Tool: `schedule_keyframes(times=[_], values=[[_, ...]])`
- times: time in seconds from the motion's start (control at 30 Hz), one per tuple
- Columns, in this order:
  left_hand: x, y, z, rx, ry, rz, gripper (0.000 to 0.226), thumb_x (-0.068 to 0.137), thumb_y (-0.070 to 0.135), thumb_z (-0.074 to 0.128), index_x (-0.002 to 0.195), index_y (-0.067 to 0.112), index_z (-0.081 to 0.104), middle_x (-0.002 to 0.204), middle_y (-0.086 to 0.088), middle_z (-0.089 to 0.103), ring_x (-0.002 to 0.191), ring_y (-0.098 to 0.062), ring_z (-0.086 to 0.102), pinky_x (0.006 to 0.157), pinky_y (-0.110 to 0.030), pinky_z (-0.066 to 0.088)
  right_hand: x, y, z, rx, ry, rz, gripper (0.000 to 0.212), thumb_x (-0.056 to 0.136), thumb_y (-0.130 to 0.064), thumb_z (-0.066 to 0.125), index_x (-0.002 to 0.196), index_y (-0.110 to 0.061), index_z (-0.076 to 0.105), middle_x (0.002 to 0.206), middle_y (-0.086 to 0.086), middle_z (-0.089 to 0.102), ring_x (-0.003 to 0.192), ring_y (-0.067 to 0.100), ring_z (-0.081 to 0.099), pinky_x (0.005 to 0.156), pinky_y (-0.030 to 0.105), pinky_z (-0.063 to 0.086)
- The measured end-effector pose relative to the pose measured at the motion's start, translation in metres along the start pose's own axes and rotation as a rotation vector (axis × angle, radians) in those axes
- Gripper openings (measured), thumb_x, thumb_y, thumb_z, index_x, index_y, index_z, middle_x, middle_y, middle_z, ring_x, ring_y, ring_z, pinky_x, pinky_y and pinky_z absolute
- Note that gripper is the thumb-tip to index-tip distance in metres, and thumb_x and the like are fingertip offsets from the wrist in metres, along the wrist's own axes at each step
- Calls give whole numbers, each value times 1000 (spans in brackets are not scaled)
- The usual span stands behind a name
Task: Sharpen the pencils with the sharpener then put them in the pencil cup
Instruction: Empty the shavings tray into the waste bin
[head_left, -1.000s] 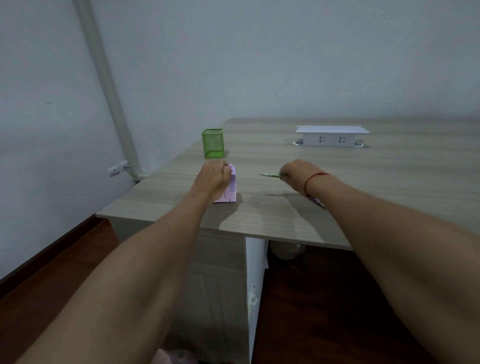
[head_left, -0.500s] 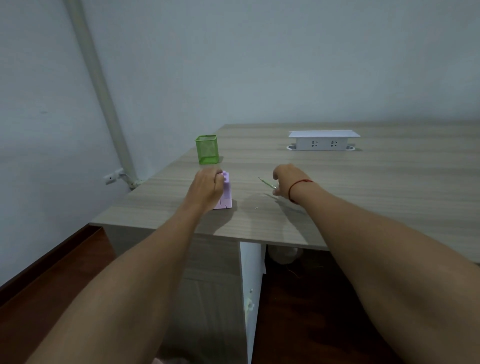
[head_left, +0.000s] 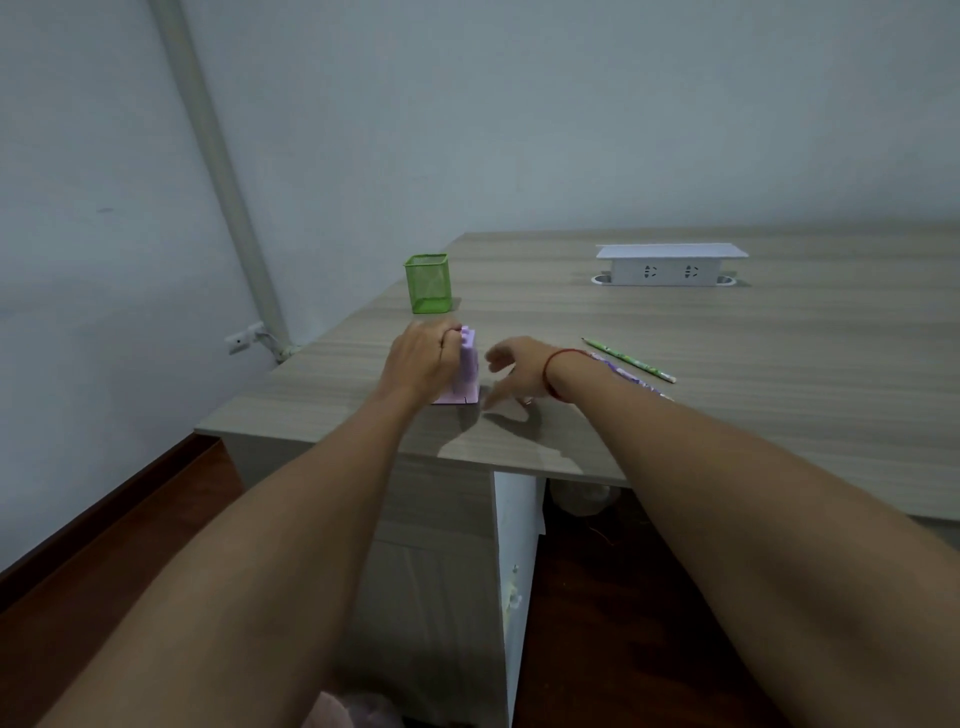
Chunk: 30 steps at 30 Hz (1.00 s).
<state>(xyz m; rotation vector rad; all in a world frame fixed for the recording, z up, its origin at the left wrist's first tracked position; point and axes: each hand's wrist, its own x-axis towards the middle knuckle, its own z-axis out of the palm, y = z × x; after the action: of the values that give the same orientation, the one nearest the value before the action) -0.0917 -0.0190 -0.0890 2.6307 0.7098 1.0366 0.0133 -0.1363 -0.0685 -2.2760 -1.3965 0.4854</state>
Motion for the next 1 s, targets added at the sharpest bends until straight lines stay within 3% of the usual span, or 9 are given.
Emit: schedule_keyframes(times=[0.1, 0.27, 0.43, 0.6, 0.8, 0.93, 1.0], values=[[0, 0, -2, -33, -39, -18, 75, 72, 46, 9, 106, 10, 66, 111, -16, 66, 98, -32, 57, 86, -43, 47, 10, -9, 12, 28, -43, -4, 65, 72, -29, 80, 129, -10, 55, 129, 6, 60, 108, 25, 61, 98, 41, 51], [-1, 0, -5, -37, -76, 5, 66, 74, 43, 14, 95, 7, 65, 101, -16, 68, 91, -31, 58, 81, -44, 49, 15, -2, 19, 147, 47, 13, 47, 70, -24, 80, 112, -8, 66, 114, 9, 69, 104, 29, 66, 91, 42, 56], [-1, -1, -4, -7, -84, 6, 63, 81, 41, 14, 99, 6, 64, 101, -16, 67, 89, -31, 58, 79, -45, 51, -2, 11, -2, 74, 30, 76, 65, 74, -22, 80, 132, -9, 55, 127, 6, 63, 115, 24, 60, 98, 34, 49], [0, 0, -9, 52, -87, 12, 62, 82, 38, 15, 104, 8, 64, 105, -16, 68, 87, -31, 60, 79, -42, 50, -20, 30, -23, 84, 52, 119, 63, 75, -21, 80, 132, -9, 56, 128, 5, 63, 115, 23, 60, 99, 32, 47], [0, 15, -30, -5, 4, -41, 60, 84, 33, 22, 134, 14, 48, 132, -15, 57, 115, -30, 57, 98, -40, 44, -40, 5, -54, 225, 144, 52, 62, 81, -18, 75, 136, -2, 49, 130, 10, 60, 103, 28, 68, 97, 40, 52], [-5, 24, -60, -46, 69, -30, 57, 87, 38, 28, 135, 15, 48, 128, -14, 61, 113, -30, 58, 97, -42, 47, -45, -39, -65, 363, 196, -47, 68, 82, -11, 74, 141, 0, 42, 133, 12, 56, 102, 27, 65, 93, 37, 55], [-12, 25, -77, -110, 97, -39, 47, 90, 34, 34, 127, 16, 55, 117, -10, 67, 102, -26, 62, 87, -37, 50, -47, -67, -64, 374, 170, -107, 62, 82, -9, 73, 137, -1, 47, 132, 11, 58, 106, 26, 65, 93, 37, 55]])
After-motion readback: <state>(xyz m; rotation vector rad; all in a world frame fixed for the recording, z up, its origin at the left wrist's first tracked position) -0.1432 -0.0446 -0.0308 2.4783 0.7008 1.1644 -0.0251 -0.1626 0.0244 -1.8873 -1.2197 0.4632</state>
